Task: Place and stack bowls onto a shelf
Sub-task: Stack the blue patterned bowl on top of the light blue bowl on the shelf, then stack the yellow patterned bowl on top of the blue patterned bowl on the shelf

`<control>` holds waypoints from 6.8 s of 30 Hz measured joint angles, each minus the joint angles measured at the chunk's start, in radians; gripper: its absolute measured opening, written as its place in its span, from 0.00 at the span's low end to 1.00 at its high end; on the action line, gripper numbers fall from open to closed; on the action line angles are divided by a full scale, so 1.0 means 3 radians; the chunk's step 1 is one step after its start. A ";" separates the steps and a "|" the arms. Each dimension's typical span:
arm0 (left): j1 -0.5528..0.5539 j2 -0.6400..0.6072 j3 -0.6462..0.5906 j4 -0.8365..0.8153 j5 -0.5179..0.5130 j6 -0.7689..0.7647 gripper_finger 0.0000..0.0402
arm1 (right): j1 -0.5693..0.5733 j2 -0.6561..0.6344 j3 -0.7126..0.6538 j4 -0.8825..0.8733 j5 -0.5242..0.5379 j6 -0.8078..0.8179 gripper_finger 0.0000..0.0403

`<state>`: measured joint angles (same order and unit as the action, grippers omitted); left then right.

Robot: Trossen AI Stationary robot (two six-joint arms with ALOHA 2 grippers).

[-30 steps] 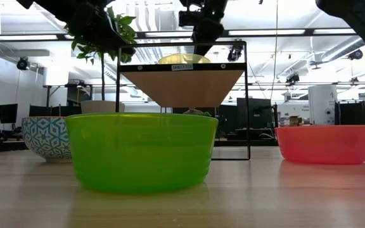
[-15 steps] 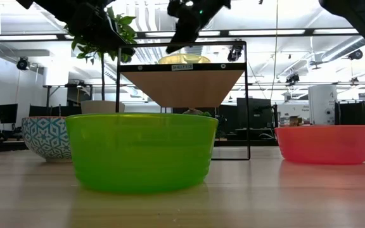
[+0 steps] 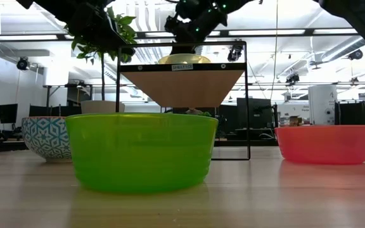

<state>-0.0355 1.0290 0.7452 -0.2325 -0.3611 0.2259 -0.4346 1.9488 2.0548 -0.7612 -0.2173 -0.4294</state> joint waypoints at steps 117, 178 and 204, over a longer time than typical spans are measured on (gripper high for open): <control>0.0083 0.0449 0.0432 -0.2403 0.0549 -0.1387 0.00 | 0.1950 -0.3236 -0.4206 0.1937 0.0471 0.0849 0.02; -0.0780 0.0899 0.1899 -0.2393 0.0004 -0.1356 0.00 | 0.1952 -0.3243 -0.4243 0.1956 0.0341 0.0723 0.02; 0.0916 0.2070 0.3462 -0.2158 0.0480 0.1546 0.00 | 0.1952 -0.3243 -0.4245 0.1943 0.0342 0.0684 0.02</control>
<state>0.2393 1.6501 1.7837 -0.8799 -0.2172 0.6897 0.1509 0.9760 0.7815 -0.1783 -0.1146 -0.2242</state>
